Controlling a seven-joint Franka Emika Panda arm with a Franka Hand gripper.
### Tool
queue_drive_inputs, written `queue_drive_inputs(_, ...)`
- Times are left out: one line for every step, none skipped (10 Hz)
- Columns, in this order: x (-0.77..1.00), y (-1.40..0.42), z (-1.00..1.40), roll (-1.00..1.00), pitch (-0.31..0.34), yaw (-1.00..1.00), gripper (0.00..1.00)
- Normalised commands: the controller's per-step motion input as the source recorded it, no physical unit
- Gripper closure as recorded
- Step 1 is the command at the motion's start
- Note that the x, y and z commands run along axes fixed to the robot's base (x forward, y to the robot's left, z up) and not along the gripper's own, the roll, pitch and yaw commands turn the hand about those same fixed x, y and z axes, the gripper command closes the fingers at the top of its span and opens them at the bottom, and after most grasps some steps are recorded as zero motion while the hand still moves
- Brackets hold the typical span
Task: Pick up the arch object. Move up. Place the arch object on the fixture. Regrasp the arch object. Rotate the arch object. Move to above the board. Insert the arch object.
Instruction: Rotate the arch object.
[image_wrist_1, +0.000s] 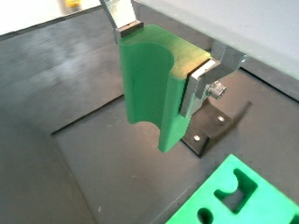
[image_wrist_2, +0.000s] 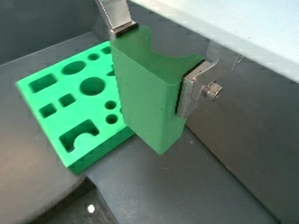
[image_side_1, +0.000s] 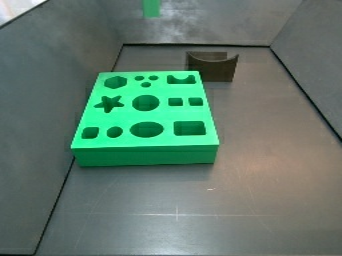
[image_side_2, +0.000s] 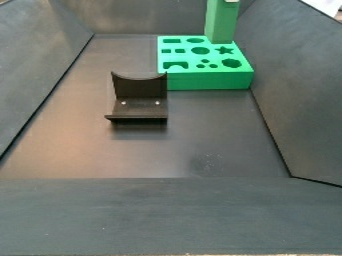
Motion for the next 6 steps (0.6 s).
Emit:
queue_drive_inputs(0.00, 0.02, 0.00, -0.04, 0.028, -1.00, 1.00)
queue_drive_inputs(0.00, 0.02, 0.01, -0.04, 0.029, -1.00, 1.00)
queue_drive_inputs(0.00, 0.02, 0.01, -0.04, 0.032, -1.00, 1.00)
queue_drive_inputs(0.00, 0.02, 0.01, -0.04, 0.034, -1.00, 1.00)
queue_drive_inputs(0.00, 0.02, 0.01, -0.05, 0.037, -1.00, 1.00)
queue_drive_inputs(0.00, 0.02, 0.01, -0.05, 0.041, -1.00, 1.00)
